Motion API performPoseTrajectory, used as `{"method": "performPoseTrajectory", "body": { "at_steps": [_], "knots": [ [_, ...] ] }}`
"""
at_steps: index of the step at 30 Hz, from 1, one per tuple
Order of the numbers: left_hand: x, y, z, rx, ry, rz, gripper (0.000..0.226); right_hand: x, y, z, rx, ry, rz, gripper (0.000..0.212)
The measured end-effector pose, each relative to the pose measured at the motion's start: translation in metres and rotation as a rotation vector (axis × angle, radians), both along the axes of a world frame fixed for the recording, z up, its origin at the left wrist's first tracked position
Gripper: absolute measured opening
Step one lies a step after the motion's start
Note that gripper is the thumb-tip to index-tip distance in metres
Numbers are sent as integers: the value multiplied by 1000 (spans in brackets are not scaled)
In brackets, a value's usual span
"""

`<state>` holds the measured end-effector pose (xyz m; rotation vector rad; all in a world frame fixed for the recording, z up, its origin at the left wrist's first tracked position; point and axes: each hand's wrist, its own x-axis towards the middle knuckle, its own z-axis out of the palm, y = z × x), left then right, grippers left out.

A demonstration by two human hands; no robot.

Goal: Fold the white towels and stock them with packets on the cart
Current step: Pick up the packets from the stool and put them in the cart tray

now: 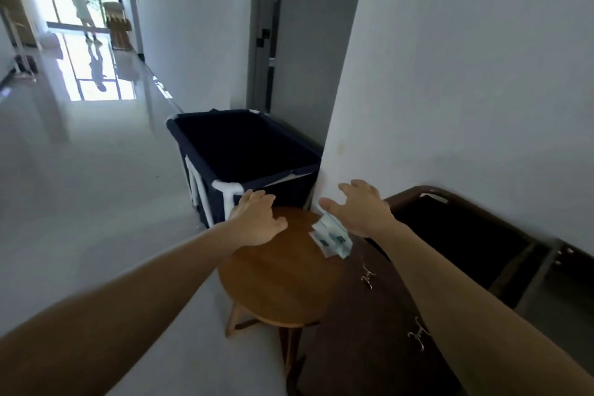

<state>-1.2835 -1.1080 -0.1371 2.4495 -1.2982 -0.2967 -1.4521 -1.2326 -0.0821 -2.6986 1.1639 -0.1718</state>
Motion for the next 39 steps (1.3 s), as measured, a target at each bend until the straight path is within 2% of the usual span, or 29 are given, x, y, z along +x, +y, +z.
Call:
{"method": "performPoseTrajectory", "body": {
  "at_steps": [14, 19, 22, 24, 29, 35, 39],
  "knots": [
    [134, -109, -30, 75, 111, 82, 63, 172, -156, -27, 131, 54, 71, 76],
    [163, -157, -51, 156, 190, -26, 71, 205, -208, -43, 207, 162, 58, 72],
    [187, -193, -69, 163, 245, -86, 69, 226, -236, -57, 266, 211, 32, 63],
    [205, -220, -80, 175, 274, -134, 63, 240, -255, -72, 291, 255, 10, 65],
    [251, -287, -115, 233, 375, -295, 62, 268, -306, -124, 376, 312, -184, 70],
    [310, -354, -159, 321, 458, -438, 63, 282, -333, -195, 536, 257, -454, 54],
    [320, -384, -191, 409, 457, -497, 66, 272, -335, -251, 589, 281, -537, 47]
  ]
}}
